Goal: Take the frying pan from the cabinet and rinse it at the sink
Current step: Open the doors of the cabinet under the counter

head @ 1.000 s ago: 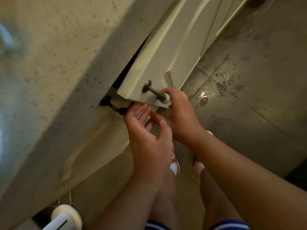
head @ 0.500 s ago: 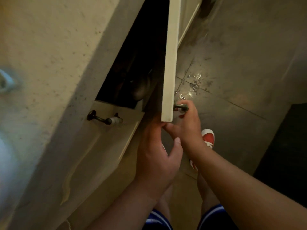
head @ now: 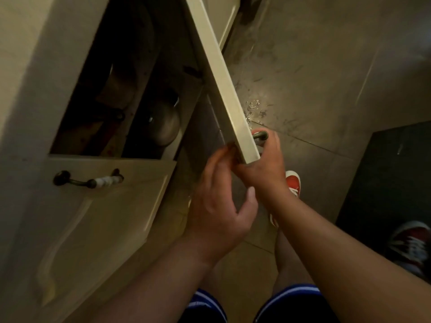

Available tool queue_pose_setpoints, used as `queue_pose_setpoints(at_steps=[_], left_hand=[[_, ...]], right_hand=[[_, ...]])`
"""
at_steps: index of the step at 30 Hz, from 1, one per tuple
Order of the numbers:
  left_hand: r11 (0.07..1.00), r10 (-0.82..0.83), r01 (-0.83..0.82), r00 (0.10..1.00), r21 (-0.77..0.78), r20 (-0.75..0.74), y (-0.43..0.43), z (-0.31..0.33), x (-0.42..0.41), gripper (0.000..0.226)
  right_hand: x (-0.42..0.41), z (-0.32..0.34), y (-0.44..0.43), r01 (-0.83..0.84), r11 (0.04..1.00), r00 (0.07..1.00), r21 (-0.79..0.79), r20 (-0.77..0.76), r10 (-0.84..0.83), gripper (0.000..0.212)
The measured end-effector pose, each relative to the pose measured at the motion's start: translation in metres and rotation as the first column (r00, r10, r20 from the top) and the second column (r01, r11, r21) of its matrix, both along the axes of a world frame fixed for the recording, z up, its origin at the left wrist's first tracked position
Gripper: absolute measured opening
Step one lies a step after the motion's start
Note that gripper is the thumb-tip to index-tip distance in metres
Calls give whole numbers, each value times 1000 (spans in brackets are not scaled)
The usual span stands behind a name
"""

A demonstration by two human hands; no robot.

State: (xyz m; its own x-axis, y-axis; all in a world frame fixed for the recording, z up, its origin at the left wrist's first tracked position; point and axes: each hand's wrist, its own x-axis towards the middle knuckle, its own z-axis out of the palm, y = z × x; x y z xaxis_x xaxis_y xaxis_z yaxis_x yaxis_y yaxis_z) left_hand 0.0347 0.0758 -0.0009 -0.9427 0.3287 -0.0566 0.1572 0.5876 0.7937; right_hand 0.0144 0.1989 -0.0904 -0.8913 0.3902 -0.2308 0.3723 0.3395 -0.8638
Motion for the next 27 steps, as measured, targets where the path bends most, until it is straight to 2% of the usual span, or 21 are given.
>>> queue_pose_setpoints(at_steps=[4, 10, 12, 14, 19, 22, 27], left_hand=[[998, -63, 58, 955, -27, -291, 26, 2, -30, 68], [957, -218, 99, 865, -272, -452, 65, -1, -72, 61], [944, -239, 93, 853, -316, -464, 81, -4, -78, 65], [940, -239, 82, 853, -332, -465, 99, -6, -83, 66], [961, -192, 58, 842, -269, -504, 143, -11, -102, 58], [964, -187, 52, 834, -262, -520, 164, -12, -116, 61], [942, -238, 54, 805, -332, -543, 193, -15, -146, 69]], right_hand=[[-4, 4, 36, -41, 999, 999, -20, -14, 41, 60], [-15, 5, 87, -82, 985, 993, -150, 72, 93, 65], [-15, 3, 103, -41, 979, 995, -200, 77, 57, 68], [-14, 0, 117, 0, 973, 997, -229, 74, 18, 63], [-26, -7, 146, 44, 948, 999, -315, -16, -51, 27], [-41, -11, 164, 97, 947, 994, -306, -20, -108, 21], [-68, -27, 206, 175, 947, 984, -270, 6, -180, 12]])
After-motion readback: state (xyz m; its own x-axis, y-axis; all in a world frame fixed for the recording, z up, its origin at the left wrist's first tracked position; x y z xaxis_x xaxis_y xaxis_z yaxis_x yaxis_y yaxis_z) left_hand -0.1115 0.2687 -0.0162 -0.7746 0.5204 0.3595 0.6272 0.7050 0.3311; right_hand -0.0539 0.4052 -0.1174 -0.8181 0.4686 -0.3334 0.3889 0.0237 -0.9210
